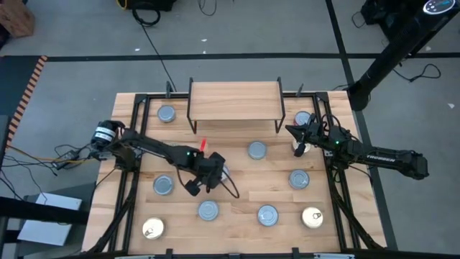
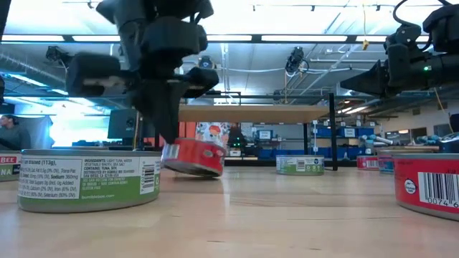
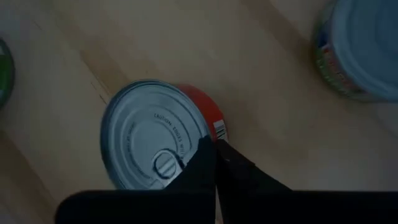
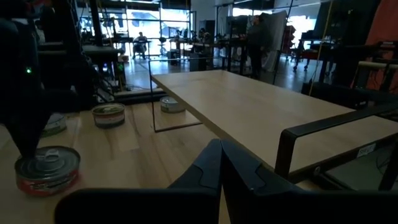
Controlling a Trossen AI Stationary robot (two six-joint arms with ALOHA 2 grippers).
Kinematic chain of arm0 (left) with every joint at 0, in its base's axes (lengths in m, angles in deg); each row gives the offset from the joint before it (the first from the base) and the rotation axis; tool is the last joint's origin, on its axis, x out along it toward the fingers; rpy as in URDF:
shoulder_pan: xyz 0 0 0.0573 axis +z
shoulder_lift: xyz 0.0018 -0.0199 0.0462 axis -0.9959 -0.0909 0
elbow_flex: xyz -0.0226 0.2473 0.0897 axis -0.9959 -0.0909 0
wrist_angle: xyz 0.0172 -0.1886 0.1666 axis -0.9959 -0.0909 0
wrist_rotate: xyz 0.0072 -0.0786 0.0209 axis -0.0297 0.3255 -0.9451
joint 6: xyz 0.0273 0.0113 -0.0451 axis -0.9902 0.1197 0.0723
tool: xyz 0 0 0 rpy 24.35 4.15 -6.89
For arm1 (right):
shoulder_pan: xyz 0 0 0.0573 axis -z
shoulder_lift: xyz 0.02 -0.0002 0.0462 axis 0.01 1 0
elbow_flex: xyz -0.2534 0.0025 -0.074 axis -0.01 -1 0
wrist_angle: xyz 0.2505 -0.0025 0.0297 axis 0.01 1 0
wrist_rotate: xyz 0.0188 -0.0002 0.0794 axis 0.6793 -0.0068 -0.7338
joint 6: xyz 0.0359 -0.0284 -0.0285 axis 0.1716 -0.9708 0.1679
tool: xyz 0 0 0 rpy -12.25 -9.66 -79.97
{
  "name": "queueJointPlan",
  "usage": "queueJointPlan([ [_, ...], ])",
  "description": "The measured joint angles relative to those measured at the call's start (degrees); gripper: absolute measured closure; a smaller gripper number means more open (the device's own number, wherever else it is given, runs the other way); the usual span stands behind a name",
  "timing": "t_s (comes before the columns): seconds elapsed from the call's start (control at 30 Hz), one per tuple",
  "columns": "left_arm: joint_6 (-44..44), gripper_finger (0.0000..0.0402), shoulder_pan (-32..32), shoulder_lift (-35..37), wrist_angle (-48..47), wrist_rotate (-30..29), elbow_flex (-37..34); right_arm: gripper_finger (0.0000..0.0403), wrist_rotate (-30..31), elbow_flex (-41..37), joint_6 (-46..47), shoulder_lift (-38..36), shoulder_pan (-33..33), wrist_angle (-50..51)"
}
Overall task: Stack canned seafood by type on shelf
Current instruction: Put the red tuna can on the shelf
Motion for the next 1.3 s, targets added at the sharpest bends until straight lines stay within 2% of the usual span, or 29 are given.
queueJointPlan([
  [0.2, 2.75, 0.0401, 2.83, 0.07, -2.47, 6.38, 4.07, 0.0384, 0.00, 0.02, 0.00, 0.00, -0.02, 0.00],
  [0.4, 9.17, 0.0401, 7.19, 0.11, -1.59, 19.90, 4.92, 0.0384, 0.00, 0.02, 0.00, 0.00, 0.01, 0.00],
  [0.6, 19.94, 0.0401, 11.20, 0.16, 3.77, 32.11, 3.57, 0.0384, 0.00, 0.02, 0.00, 0.00, 0.00, 0.00],
  [0.97, 35.55, 0.0401, 16.63, 0.22, 16.79, 40.57, -4.27, 0.0384, -0.01, 0.02, 0.00, 0.00, -0.02, -0.01],
  [1.1, 40.45, 0.0401, 16.62, 0.22, 21.69, 43.47, -6.35, 0.0384, -0.02, 0.00, 0.00, 0.00, -0.01, 0.00],
  [1.3, 46.25, 0.0401, 15.36, 0.28, 27.35, 44.24, -9.80, 0.0384, 0.00, 0.01, 0.00, 0.00, -0.01, 0.00],
])
